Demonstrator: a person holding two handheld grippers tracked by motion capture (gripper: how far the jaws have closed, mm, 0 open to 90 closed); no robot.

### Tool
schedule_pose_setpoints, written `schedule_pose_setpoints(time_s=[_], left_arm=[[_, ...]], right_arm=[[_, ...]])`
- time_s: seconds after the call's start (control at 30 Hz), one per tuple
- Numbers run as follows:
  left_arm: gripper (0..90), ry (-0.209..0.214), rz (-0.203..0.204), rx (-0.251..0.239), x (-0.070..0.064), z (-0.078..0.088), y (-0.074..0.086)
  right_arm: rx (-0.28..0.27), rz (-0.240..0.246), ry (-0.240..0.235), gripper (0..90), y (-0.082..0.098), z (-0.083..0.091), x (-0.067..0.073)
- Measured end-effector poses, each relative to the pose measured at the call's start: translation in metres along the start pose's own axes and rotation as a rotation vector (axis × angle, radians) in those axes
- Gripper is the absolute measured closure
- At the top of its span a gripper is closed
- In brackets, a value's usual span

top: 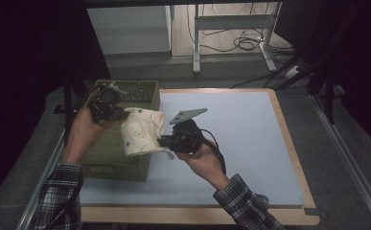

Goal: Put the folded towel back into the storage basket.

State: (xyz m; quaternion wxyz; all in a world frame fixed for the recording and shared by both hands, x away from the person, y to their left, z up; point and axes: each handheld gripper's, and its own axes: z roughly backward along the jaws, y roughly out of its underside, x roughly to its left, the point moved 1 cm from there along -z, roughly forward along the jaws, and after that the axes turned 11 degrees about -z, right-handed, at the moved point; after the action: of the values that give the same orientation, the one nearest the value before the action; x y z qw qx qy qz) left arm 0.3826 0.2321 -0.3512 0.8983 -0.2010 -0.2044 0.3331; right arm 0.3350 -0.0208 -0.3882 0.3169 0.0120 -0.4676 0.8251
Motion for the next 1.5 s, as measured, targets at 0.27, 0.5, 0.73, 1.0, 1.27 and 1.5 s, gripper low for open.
schedule_pose_setpoints(time_s=[0.27,0.5,0.73,1.0,1.27,1.5], left_arm=[[81.1,-0.023,0.037,0.026,0.013,-0.003,0.02],[81.1,-0.039,0.063,0.053,0.021,-0.006,0.037],[81.1,-0.05,0.084,0.08,0.03,-0.012,0.053],[80.8,-0.056,0.093,0.112,0.034,-0.023,0.065],[80.5,-0.046,0.09,0.143,0.033,-0.038,0.073],[80.4,-0.038,0.093,0.161,0.033,-0.052,0.077]], right_arm=[[0.014,-0.005,-0.01,84.3,-0.005,-0.028,0.01],[0.035,-0.012,-0.01,84.2,-0.004,-0.058,0.018],[0.044,-0.027,-0.019,83.9,-0.004,-0.078,0.024],[0.066,-0.048,-0.018,83.7,0.002,-0.102,0.028],[0.088,-0.056,-0.01,83.1,0.008,-0.119,0.032],[0.109,-0.051,0.01,82.5,0.01,-0.128,0.035]])
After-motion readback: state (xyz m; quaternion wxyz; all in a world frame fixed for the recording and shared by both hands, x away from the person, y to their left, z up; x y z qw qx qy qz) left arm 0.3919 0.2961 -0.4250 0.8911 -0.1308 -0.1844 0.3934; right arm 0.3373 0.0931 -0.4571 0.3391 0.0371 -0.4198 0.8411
